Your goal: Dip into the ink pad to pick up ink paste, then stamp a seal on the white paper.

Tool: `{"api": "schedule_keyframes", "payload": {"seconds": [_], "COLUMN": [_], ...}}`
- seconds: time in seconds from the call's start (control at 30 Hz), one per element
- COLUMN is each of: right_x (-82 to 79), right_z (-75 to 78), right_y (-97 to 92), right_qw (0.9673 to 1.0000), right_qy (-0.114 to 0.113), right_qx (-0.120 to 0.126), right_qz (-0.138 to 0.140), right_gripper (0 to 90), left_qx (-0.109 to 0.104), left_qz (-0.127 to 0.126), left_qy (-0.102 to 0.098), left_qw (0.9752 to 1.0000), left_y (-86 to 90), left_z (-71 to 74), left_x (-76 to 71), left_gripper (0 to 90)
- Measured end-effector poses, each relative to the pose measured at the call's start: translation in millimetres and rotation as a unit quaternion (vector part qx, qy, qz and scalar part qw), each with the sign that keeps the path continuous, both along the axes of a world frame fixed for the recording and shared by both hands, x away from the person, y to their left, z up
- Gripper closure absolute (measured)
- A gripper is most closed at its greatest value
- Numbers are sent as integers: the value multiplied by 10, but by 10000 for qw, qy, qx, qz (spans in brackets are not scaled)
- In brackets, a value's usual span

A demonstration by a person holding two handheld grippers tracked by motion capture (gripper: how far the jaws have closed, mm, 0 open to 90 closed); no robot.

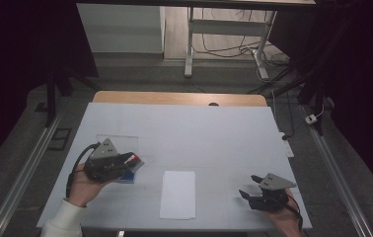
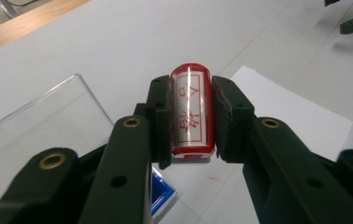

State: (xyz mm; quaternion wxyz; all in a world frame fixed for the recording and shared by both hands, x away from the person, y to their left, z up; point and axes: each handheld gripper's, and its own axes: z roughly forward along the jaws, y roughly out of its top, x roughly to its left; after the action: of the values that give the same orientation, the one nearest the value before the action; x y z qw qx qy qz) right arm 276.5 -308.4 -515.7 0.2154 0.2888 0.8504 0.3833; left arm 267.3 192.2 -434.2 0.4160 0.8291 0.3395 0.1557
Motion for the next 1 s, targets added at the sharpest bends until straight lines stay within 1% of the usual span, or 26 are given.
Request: {"api": "schedule_keyframes", "payload": {"seconds": [0.17,0.33,0.63,0.67,0.83,1.0], "right_x": [5,7,8,7,10,9], "right_z": [1,-5,-2,0,-2,-9], "right_y": [-15,-9,-7,-4,0,-1], "right_qw": [10000,10000,10000,10000,10000,10000], "right_qy": [-15,12,0,-21,-17,7], "right_qx": [-10,-18,-2,-47,-44,-28], "right_qz": [3,8,0,-2,5,11], "right_gripper": [291,291,291,291,292,292], "left_qx": [-42,-31,3,5,-54,17], "left_qz": [-92,-171,-404,-417,-457,-549], "left_qy": [23,83,196,196,190,263], "left_qw": [9999,9998,9990,9989,9988,9981], "left_y": [-80,-169,-344,-359,-439,-530], "left_z": [-23,-60,-123,-127,-156,-204], "left_x": [5,15,23,24,38,56], "left_gripper": [694,694,694,694,694,694]}}
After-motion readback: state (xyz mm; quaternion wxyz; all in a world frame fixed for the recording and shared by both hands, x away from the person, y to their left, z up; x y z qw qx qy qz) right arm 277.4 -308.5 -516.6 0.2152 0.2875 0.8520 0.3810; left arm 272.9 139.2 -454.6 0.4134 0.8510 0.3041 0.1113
